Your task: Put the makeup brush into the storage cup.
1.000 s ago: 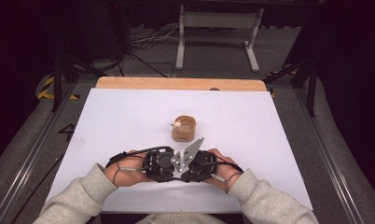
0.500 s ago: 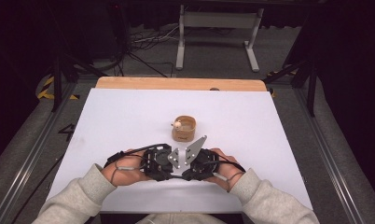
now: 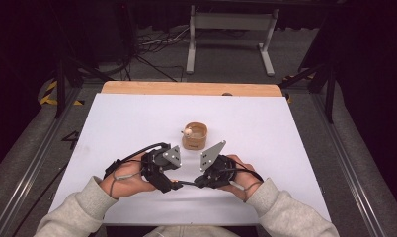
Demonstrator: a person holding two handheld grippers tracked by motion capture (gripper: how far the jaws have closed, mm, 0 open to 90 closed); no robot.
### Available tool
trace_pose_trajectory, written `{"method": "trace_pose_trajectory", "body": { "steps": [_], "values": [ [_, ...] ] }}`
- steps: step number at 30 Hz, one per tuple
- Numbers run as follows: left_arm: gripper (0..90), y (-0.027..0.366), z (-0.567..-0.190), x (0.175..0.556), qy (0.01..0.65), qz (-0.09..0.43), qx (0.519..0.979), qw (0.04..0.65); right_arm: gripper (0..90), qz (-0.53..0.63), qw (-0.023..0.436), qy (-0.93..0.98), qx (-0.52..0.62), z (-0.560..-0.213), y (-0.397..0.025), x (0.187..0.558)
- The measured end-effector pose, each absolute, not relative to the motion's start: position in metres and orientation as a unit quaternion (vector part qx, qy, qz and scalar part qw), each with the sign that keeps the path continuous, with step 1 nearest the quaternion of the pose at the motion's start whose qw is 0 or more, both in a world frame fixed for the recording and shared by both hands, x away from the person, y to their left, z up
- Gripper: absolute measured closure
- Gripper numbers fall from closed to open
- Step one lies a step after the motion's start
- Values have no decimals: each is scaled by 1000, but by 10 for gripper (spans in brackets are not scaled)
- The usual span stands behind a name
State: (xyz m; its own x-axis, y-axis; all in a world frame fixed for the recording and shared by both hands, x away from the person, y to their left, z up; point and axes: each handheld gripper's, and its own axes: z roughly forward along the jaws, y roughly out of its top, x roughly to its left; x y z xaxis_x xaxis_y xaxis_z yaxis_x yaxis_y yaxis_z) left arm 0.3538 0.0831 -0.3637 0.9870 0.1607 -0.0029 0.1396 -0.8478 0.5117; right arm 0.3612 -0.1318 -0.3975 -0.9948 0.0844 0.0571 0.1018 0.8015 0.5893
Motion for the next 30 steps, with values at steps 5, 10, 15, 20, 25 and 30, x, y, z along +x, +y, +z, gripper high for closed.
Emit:
{"method": "trace_pose_trajectory", "body": {
  "steps": [5,10,15,20,25,30],
  "values": [
    [248,93,-357,344,99,54,948,296,851,-319,10,-946,-62,-394,-135,363],
    [227,110,-349,337,110,65,933,336,850,-339,5,-937,-79,-390,-138,365],
    [225,124,-349,332,121,72,919,369,850,-356,-1,-930,-95,-388,-140,367],
    [221,133,-355,328,131,73,913,380,850,-373,-8,-921,-108,-384,-141,367],
    [214,144,-361,327,146,69,904,397,850,-398,-22,-909,-119,-378,-144,369],
    [201,153,-369,327,161,59,895,412,850,-422,-33,-897,-128,-373,-146,369]
  ]
}}
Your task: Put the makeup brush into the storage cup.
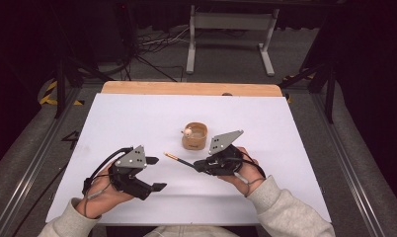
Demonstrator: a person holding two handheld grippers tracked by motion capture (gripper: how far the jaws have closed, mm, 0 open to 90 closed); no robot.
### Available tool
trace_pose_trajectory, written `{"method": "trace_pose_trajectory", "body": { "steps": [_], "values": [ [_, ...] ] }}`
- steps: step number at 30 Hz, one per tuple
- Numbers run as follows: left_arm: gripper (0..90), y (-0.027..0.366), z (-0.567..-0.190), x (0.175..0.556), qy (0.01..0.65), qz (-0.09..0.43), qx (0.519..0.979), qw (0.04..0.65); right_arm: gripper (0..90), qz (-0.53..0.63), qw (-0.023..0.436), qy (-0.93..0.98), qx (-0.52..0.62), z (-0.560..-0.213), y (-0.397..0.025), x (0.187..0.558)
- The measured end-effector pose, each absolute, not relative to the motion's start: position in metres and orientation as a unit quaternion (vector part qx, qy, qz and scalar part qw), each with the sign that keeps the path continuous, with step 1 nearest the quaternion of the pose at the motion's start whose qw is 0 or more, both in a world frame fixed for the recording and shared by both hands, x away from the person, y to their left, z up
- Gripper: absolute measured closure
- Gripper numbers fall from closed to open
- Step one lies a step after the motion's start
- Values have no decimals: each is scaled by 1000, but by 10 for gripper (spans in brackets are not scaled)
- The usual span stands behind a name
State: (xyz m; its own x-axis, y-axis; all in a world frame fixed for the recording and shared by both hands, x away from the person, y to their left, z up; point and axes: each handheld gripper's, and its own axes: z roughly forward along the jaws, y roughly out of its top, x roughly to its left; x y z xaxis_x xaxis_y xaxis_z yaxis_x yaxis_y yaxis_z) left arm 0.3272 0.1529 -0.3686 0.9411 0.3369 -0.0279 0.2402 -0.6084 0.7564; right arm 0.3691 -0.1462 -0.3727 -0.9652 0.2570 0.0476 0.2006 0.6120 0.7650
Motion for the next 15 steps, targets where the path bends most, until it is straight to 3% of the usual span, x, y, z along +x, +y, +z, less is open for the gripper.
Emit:
{"method": "trace_pose_trajectory", "body": {
  "steps": [15],
  "values": [
    [136,165,-390,326,186,43,863,468,850,485,76,860,141,-364,-151,368]
  ]
}}
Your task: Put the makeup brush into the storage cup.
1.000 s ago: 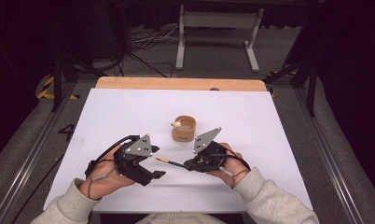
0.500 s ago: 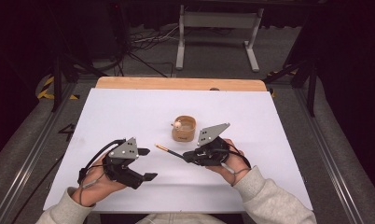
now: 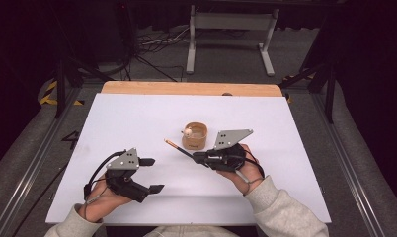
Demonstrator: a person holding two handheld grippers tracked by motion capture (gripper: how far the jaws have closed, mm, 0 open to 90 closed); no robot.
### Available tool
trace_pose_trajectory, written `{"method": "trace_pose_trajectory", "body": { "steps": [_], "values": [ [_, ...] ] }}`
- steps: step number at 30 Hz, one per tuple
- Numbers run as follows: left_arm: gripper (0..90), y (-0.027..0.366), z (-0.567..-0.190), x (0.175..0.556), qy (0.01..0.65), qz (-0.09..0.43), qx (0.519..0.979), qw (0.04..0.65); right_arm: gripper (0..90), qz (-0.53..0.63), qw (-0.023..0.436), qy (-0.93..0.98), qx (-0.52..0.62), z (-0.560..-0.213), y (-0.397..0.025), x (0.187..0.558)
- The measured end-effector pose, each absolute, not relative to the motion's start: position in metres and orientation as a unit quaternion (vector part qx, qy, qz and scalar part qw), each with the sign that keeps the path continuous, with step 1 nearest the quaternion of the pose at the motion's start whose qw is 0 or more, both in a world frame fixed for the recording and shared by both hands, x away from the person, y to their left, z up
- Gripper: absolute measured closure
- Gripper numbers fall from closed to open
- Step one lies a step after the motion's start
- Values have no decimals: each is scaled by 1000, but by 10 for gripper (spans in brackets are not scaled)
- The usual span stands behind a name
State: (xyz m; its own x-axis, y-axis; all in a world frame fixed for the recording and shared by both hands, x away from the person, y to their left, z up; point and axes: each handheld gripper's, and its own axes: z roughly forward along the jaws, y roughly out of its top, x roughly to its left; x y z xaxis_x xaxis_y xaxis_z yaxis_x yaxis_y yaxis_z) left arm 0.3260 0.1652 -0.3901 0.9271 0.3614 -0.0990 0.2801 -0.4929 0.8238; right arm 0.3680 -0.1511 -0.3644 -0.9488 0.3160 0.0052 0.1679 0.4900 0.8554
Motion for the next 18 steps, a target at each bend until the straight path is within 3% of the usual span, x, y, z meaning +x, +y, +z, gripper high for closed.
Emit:
{"method": "trace_pose_trajectory", "body": {
  "steps": [18],
  "values": [
    [39,181,-415,317,207,92,810,541,849,550,123,808,170,-367,-150,378]
  ]
}}
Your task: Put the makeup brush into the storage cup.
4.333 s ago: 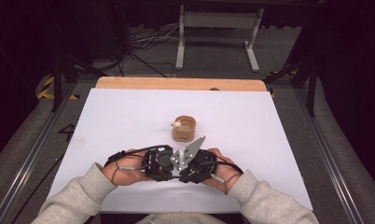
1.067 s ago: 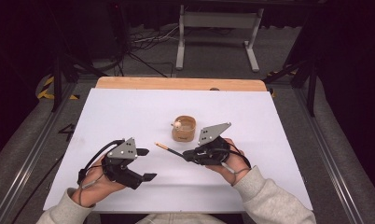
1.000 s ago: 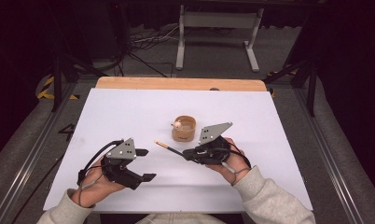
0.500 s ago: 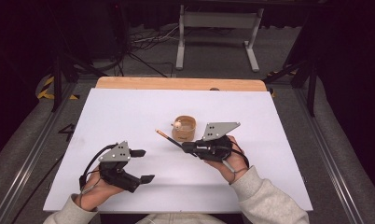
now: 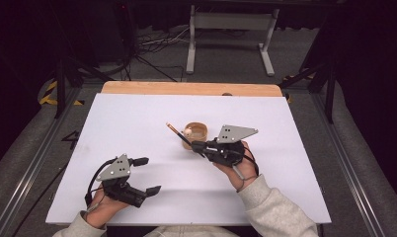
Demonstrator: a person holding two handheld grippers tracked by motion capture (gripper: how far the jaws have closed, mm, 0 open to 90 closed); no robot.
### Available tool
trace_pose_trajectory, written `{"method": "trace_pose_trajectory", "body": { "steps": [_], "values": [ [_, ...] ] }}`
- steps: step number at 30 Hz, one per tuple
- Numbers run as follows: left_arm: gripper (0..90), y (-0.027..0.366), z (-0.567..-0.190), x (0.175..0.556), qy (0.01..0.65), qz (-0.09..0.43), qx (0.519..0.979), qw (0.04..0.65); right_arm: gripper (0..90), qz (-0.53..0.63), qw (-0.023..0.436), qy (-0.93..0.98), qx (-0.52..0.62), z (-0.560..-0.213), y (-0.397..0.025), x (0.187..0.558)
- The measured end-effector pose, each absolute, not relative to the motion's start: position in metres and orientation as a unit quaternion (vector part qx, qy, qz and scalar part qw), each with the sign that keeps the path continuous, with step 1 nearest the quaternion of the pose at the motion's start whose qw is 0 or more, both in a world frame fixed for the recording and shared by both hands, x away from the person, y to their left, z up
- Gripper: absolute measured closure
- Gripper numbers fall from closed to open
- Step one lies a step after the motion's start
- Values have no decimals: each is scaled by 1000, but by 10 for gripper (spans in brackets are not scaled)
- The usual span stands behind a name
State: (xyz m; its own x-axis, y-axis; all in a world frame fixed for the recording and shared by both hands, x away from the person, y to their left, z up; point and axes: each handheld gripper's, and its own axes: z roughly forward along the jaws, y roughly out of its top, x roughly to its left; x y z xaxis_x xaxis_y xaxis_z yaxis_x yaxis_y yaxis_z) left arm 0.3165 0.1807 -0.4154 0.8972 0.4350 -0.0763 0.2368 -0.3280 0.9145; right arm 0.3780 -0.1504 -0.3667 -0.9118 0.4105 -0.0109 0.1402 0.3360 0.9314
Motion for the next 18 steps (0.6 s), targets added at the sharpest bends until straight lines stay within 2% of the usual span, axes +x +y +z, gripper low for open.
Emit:
{"method": "trace_pose_trajectory", "body": {
  "steps": [18],
  "values": [
    [24,202,-425,316,244,125,779,563,849,604,176,752,199,-373,-149,397]
  ]
}}
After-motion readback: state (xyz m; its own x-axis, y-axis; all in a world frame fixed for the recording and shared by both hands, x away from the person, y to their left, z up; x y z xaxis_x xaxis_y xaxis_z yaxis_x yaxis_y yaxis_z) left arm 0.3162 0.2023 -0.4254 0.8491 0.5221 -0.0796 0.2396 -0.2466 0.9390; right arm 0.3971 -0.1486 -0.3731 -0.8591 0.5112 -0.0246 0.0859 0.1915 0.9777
